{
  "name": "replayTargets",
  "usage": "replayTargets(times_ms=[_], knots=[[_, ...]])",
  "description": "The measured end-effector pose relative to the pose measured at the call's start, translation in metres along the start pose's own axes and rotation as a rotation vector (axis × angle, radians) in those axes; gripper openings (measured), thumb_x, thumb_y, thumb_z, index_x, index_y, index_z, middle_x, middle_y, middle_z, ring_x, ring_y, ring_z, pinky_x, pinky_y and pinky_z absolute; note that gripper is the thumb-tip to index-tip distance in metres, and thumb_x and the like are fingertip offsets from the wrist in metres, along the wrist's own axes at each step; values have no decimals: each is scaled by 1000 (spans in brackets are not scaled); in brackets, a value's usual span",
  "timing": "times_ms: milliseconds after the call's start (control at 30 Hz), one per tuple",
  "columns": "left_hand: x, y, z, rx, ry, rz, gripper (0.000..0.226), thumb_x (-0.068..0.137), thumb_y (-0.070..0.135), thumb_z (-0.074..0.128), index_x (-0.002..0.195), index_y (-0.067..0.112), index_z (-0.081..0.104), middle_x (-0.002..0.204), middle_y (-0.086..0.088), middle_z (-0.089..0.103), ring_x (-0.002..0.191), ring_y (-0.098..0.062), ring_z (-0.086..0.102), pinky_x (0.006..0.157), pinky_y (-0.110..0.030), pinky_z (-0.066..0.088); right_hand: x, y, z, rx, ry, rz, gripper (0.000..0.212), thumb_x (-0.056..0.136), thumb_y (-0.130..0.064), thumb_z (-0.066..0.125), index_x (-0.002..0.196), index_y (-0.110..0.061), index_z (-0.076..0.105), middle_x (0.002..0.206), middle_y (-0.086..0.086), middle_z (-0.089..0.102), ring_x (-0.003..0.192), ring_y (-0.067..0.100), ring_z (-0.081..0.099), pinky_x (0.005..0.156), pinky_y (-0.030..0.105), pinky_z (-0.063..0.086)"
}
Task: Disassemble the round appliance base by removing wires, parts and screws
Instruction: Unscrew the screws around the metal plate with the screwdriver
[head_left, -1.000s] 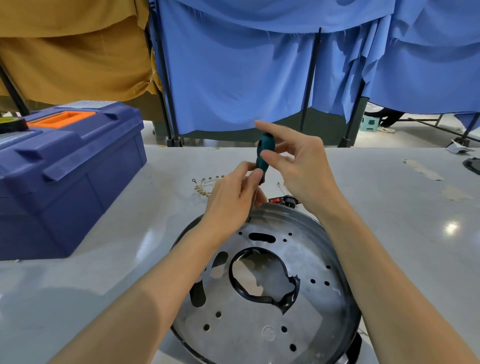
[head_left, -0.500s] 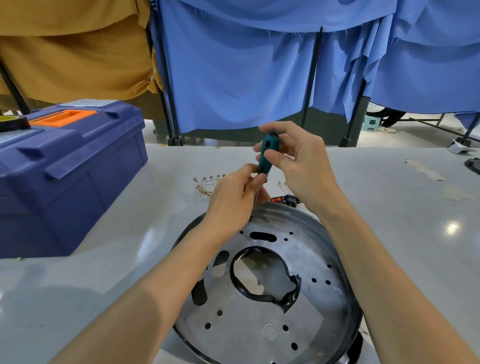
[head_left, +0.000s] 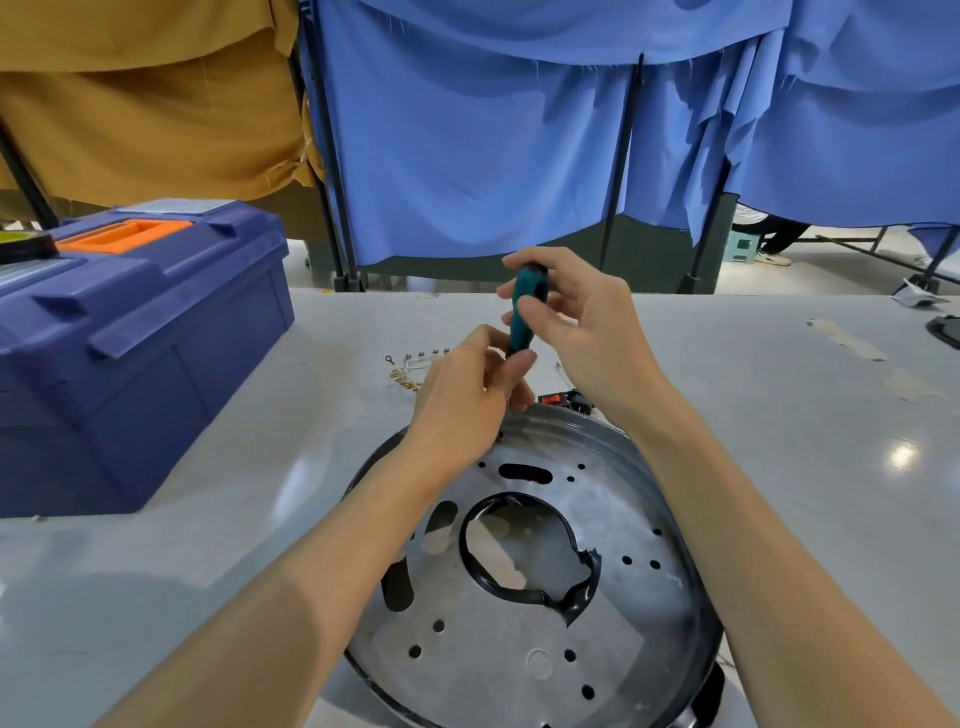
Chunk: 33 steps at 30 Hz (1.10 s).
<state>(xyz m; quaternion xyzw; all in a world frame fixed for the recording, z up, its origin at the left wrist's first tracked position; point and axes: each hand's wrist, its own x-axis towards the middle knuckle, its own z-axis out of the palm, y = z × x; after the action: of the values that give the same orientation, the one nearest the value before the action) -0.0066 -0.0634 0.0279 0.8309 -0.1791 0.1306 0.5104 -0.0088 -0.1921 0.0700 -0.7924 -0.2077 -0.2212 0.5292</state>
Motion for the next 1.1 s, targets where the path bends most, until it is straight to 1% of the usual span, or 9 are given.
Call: replayTargets(times_ms=[100, 233, 333, 500, 667, 733, 867, 1000, 1100], knots=[[0, 0, 0, -2, 42, -26, 28, 87, 44, 64, 95, 23, 46, 75, 1, 70, 67, -13, 67, 72, -39, 58, -1, 0, 2, -65, -2, -6, 31, 89, -20, 69, 118, -27, 63, 110, -1, 59, 95, 8, 59, 77, 11, 49], [-1, 0, 0, -5, -6, 16, 21, 102, 34, 41, 101, 18, 55, 74, -1, 72, 73, -20, 69, 75, -50, 56, 0, 0, -3, -16, 37, 2, 44, 89, -3, 64, 128, -23, 58, 101, 1, 67, 90, 13, 64, 82, 20, 53], [0, -1, 0, 22, -22, 20, 22, 103, 27, 41, 104, 13, 58, 75, 0, 72, 77, -22, 69, 77, -50, 55, 1, -1, -5, 98, 23, 25, 34, 91, 9, 54, 120, -11, 56, 100, 10, 69, 87, 17, 69, 81, 26, 57], [0, -5, 0, 0, 36, -9, 28, 87, 43, 66, 95, 24, 46, 72, 1, 70, 66, -12, 67, 70, -35, 57, -1, 1, 1, -68, 23, -11, 32, 86, -19, 71, 115, -31, 64, 108, -2, 60, 91, 2, 59, 77, 13, 49], [0, -1, 1, 30, -19, 35, 27, 104, 33, 37, 105, 15, 57, 75, 2, 72, 76, -18, 69, 78, -47, 55, 1, 1, -5, 3, 62, 19, 46, 87, 6, 62, 125, -20, 59, 101, 4, 68, 86, 9, 64, 82, 22, 53], [1, -2, 0, 16, -9, 25, 22, 103, 31, 42, 105, 15, 55, 75, 2, 72, 75, -18, 69, 77, -47, 55, 0, 0, -4, 39, 42, 11, 38, 89, 6, 57, 120, -16, 59, 103, 8, 68, 89, 17, 67, 85, 28, 54], [-1, -2, 0, -30, 43, -14, 28, 91, 46, 58, 98, 21, 48, 74, 0, 71, 68, -11, 68, 70, -36, 57, -1, 0, 0, -22, 41, -10, 31, 87, -13, 70, 113, -29, 65, 107, 1, 60, 90, 4, 59, 79, 19, 52], [0, 0, 0, -68, -8, 31, 22, 102, 31, 43, 109, 15, 57, 78, 3, 72, 80, -13, 70, 82, -45, 56, 2, 0, -4, -26, 68, -2, 43, 87, 3, 63, 121, -24, 64, 103, -2, 65, 88, 4, 59, 81, 14, 50], [2, -1, 0, -139, 11, -3, 18, 99, 27, 52, 105, 11, 59, 77, -1, 73, 75, -14, 71, 79, -39, 57, 1, -1, -2, -4, 49, 2, 37, 89, 5, 59, 119, -16, 65, 104, 4, 68, 92, 10, 62, 82, 16, 50]])
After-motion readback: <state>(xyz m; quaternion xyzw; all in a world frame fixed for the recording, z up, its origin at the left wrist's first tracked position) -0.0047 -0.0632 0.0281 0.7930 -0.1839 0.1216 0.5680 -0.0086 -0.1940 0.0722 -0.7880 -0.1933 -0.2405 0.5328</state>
